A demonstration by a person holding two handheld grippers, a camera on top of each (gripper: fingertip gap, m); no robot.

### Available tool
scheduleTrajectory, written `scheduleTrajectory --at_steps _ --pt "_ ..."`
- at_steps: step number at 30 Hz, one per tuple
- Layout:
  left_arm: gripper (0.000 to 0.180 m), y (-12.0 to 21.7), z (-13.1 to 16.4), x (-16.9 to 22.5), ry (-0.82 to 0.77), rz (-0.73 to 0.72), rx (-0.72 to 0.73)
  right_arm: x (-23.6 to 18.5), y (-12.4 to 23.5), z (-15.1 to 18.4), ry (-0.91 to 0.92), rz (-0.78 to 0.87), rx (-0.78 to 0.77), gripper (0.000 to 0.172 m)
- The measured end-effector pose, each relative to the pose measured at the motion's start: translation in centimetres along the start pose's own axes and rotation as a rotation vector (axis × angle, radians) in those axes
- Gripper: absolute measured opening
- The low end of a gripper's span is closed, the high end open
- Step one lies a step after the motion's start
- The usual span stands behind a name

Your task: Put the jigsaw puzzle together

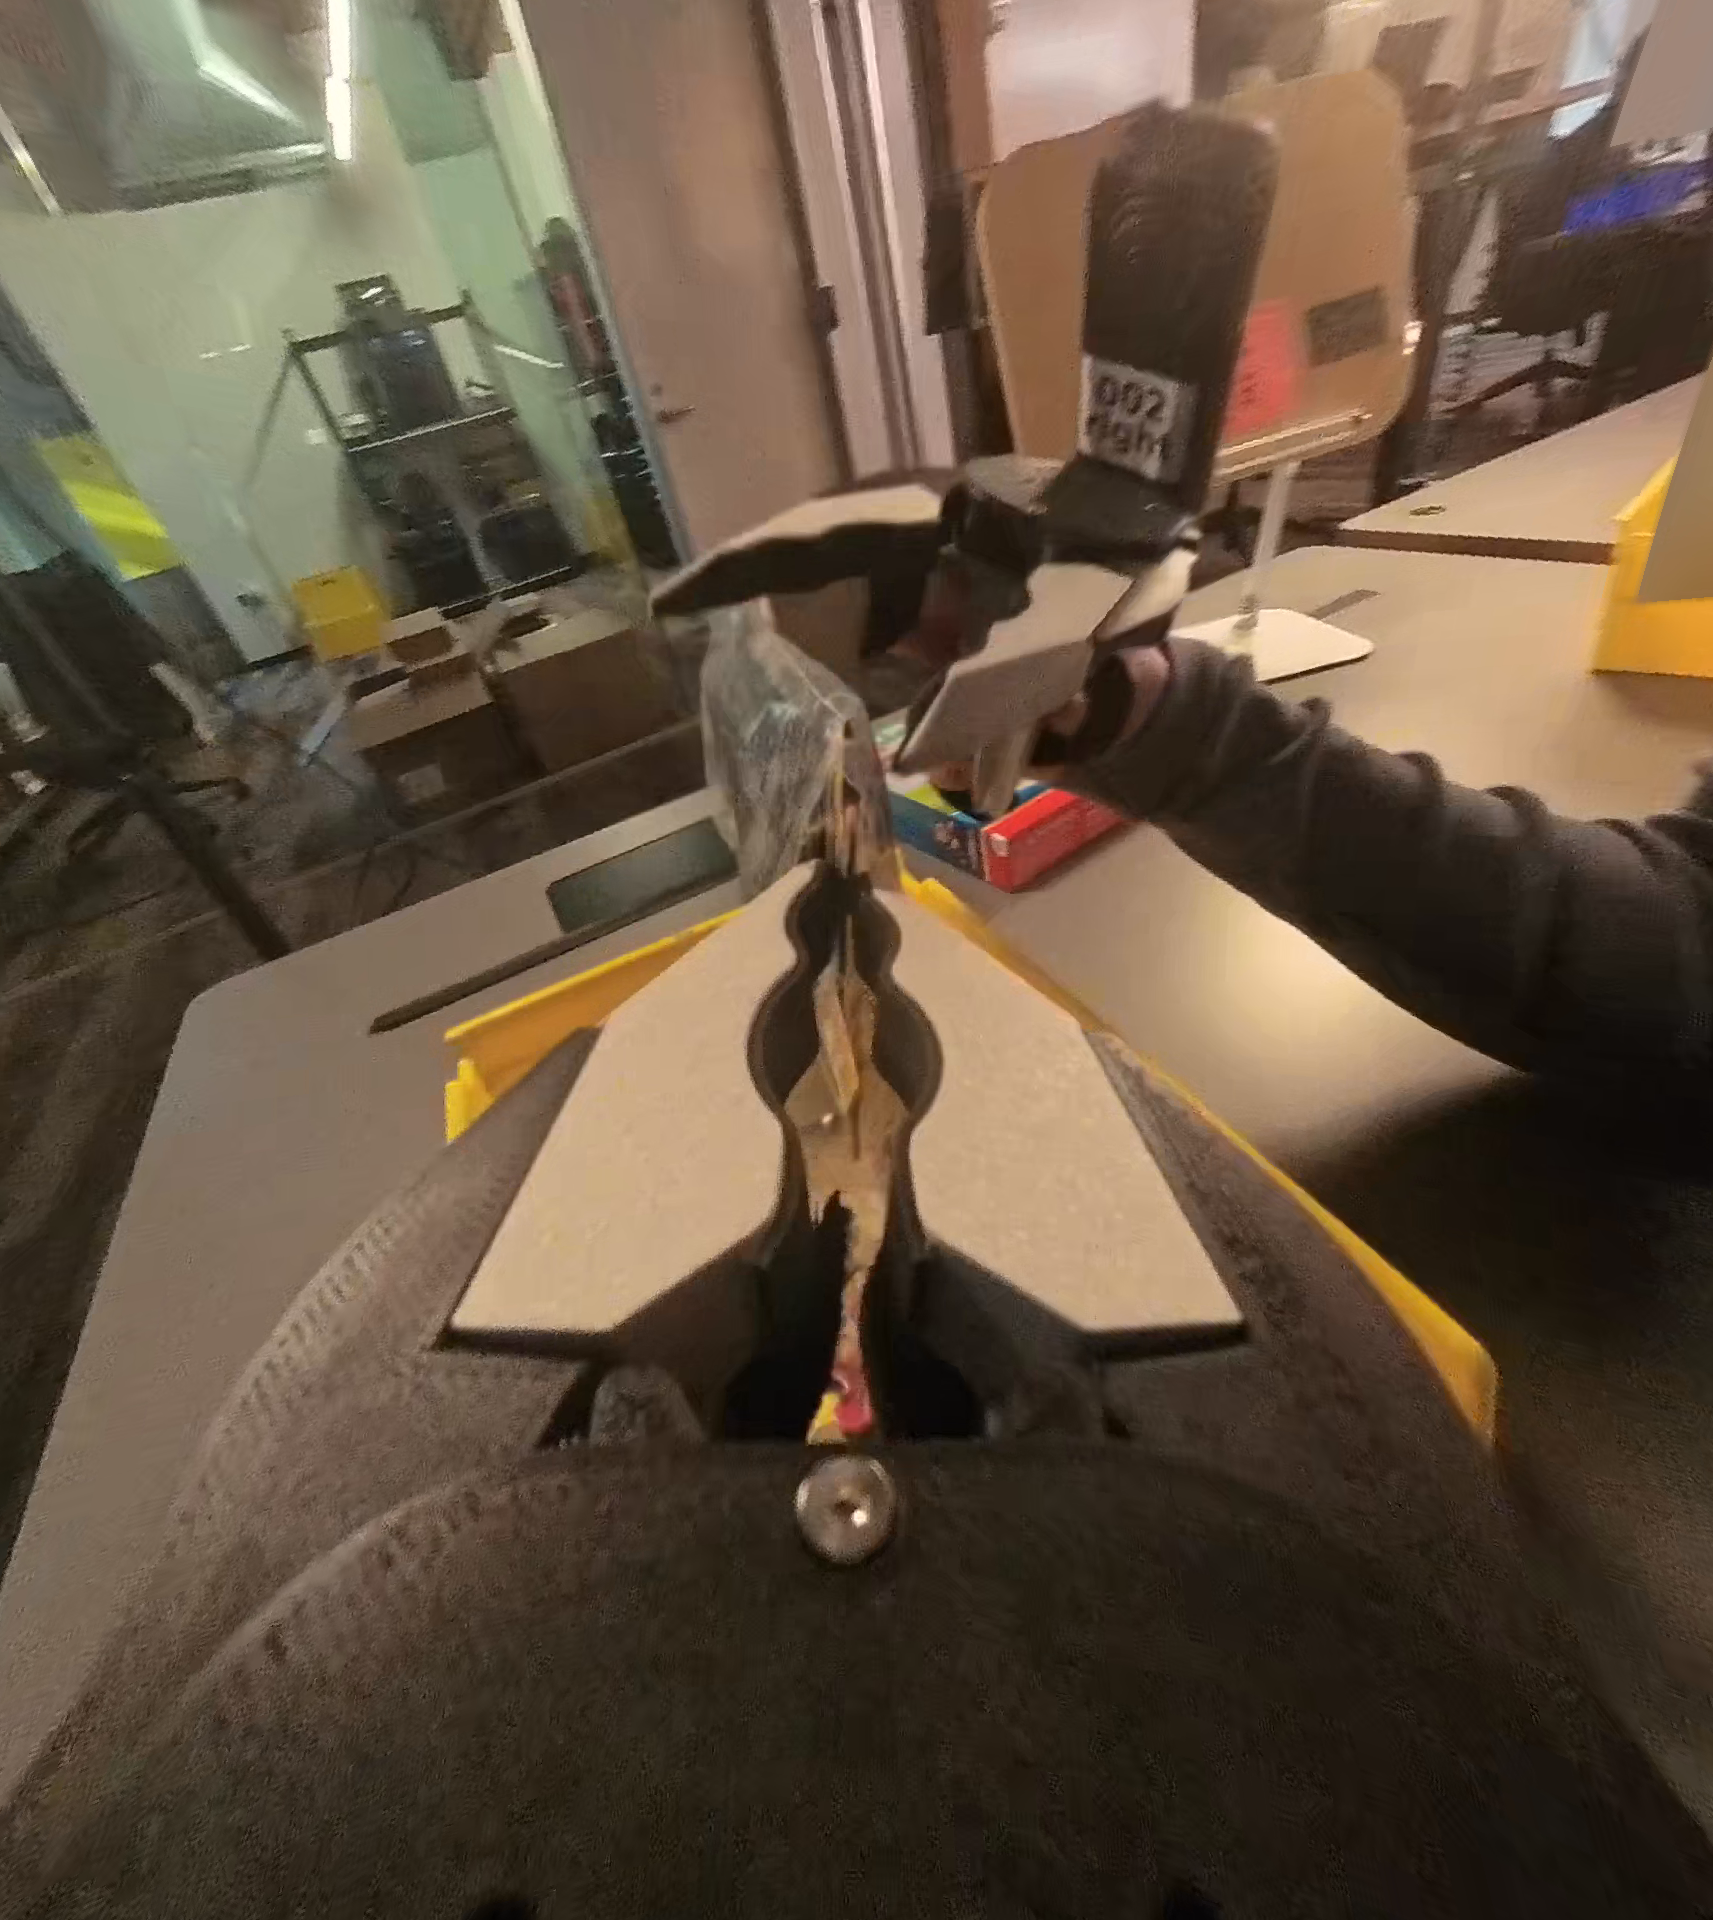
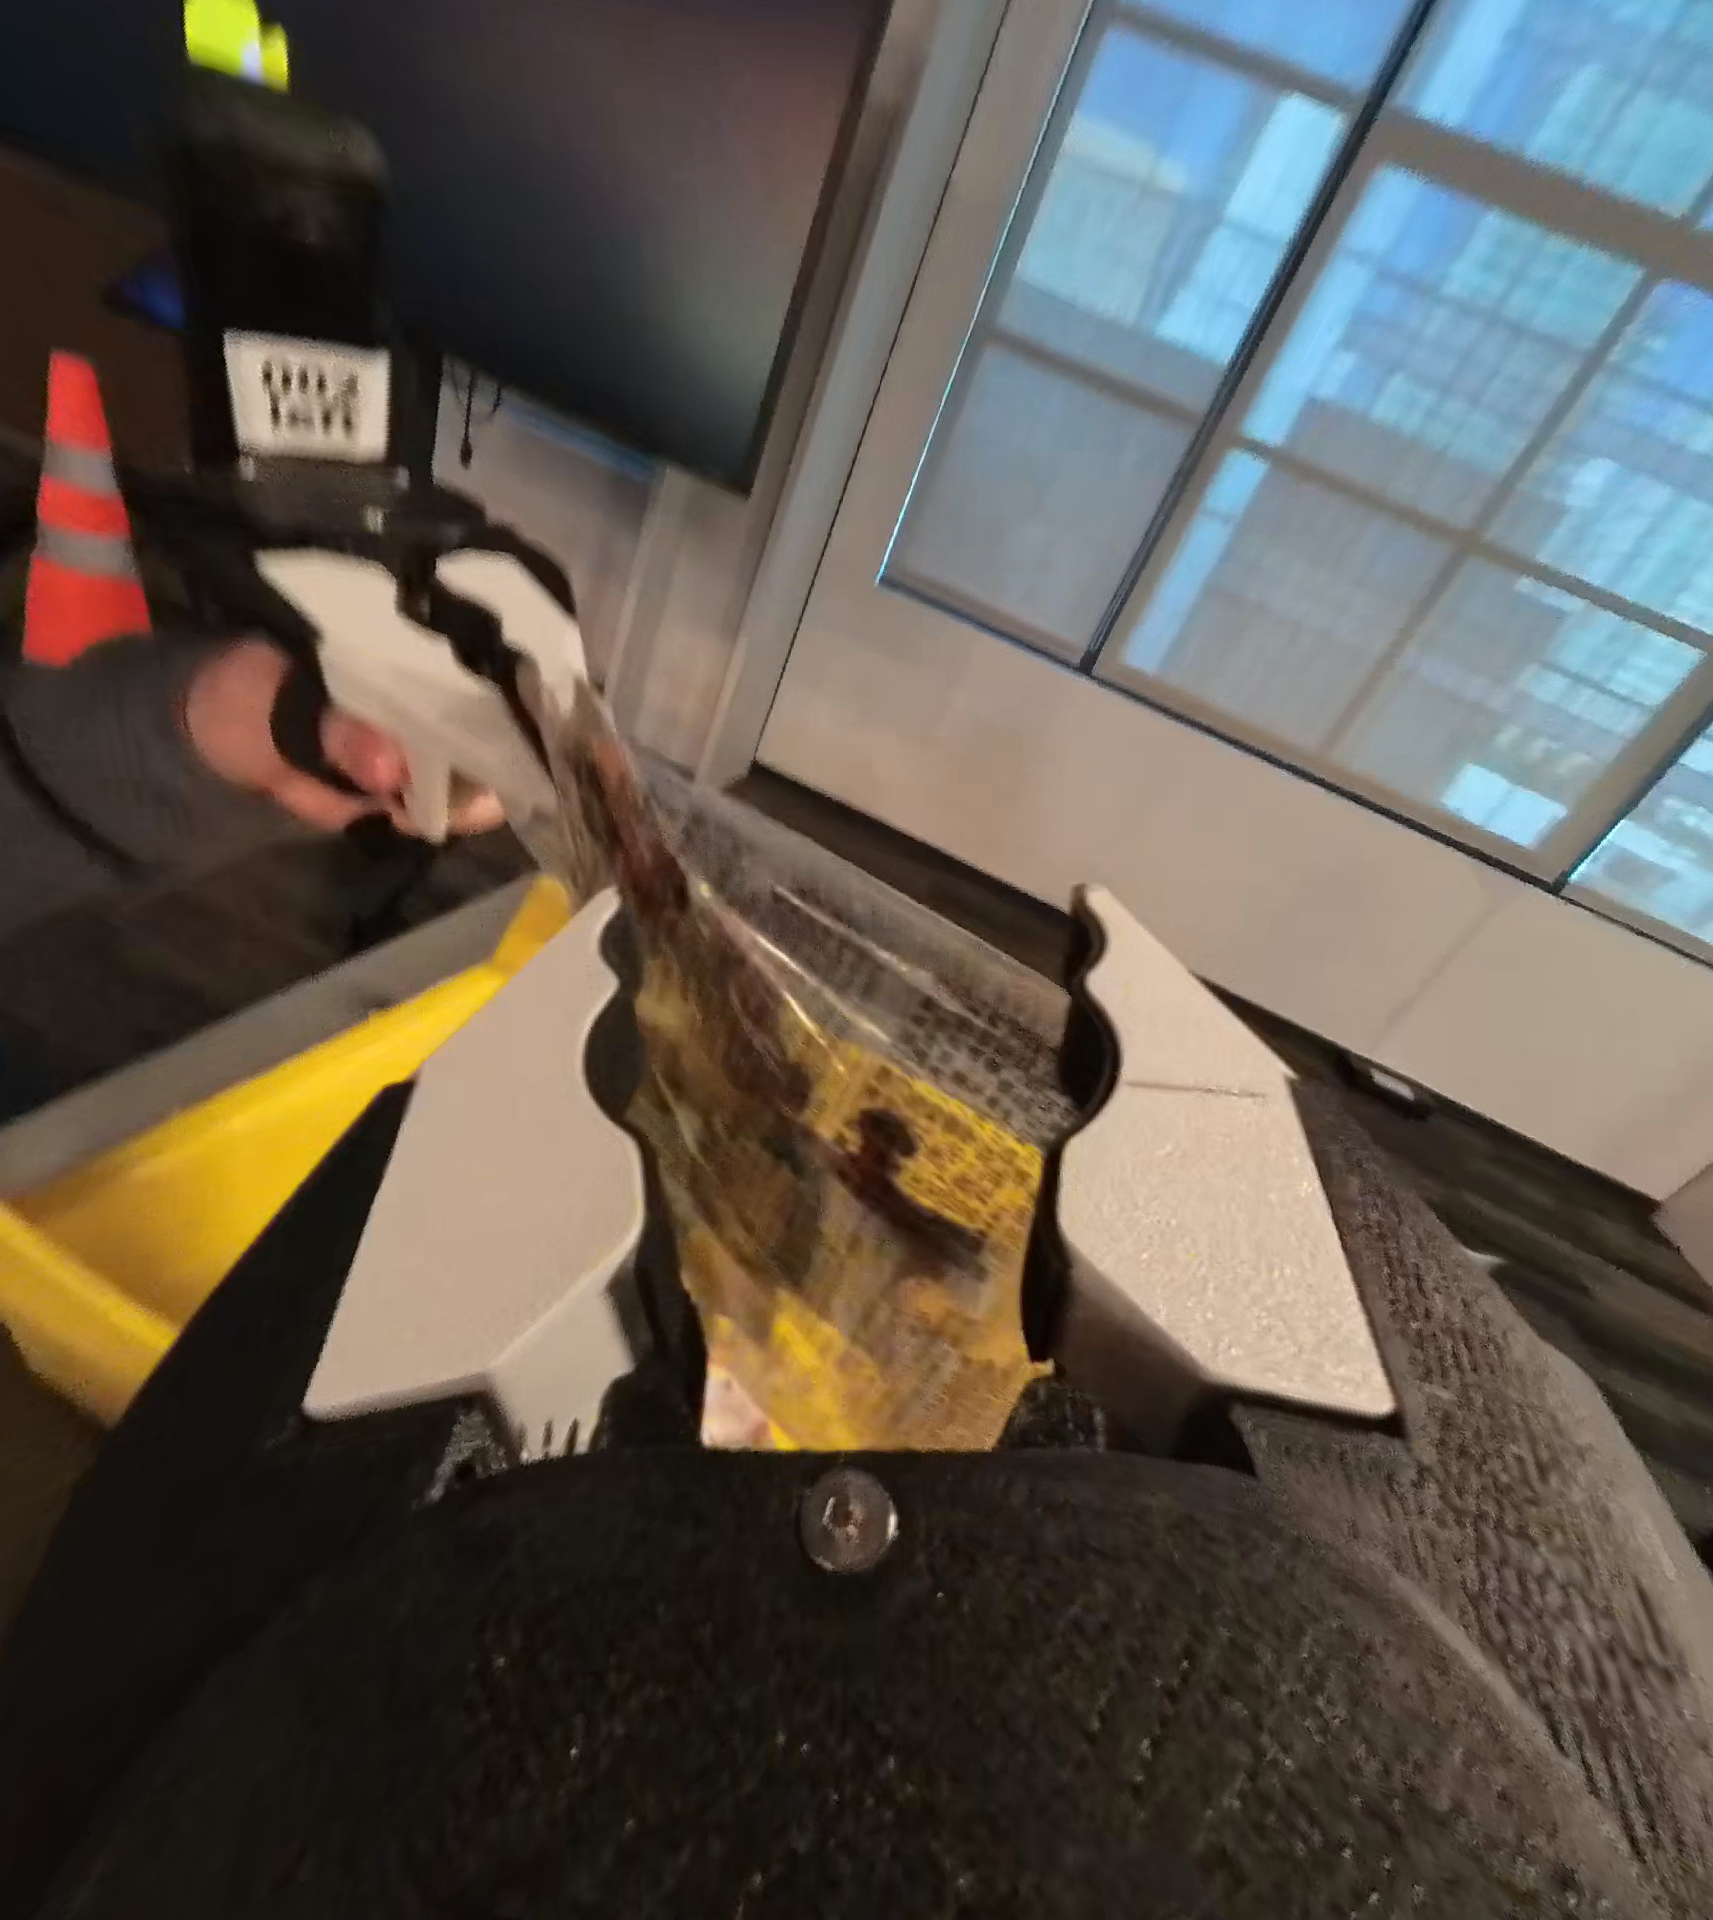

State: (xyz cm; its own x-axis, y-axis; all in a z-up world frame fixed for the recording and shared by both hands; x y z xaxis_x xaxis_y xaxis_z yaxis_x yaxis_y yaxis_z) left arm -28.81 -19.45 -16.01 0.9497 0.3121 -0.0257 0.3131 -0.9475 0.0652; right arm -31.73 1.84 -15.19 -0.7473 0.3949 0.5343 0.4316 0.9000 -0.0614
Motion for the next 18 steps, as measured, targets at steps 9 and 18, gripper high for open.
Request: scheduleTrajectory --at_steps 9,18 --pt "0.002 0.0 0.7 -0.3 0.108 0.033 0.089 0.1 1.6 -0.9 0.077 0.001 -0.103 0.000" --pt "0.002 0.0 2.6 -0.6 0.290 -0.033 0.296 0.4 0.1 -1.0 0.105 0.125 -0.176 0.000"
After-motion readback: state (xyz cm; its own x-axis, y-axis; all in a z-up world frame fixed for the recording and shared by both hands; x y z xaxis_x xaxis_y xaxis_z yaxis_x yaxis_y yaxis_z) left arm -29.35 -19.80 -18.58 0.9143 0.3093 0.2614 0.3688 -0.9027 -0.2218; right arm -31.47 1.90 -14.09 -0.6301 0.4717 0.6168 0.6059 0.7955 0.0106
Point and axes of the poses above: each gripper's, where its closed fingertips meet, y back along the fingers, z out of its underside, x = y × z across the jaws, the point moved 9 cm from there along y, back along the fingers, and after that the axes turned 11 degrees about y, right-handed, at the moved point
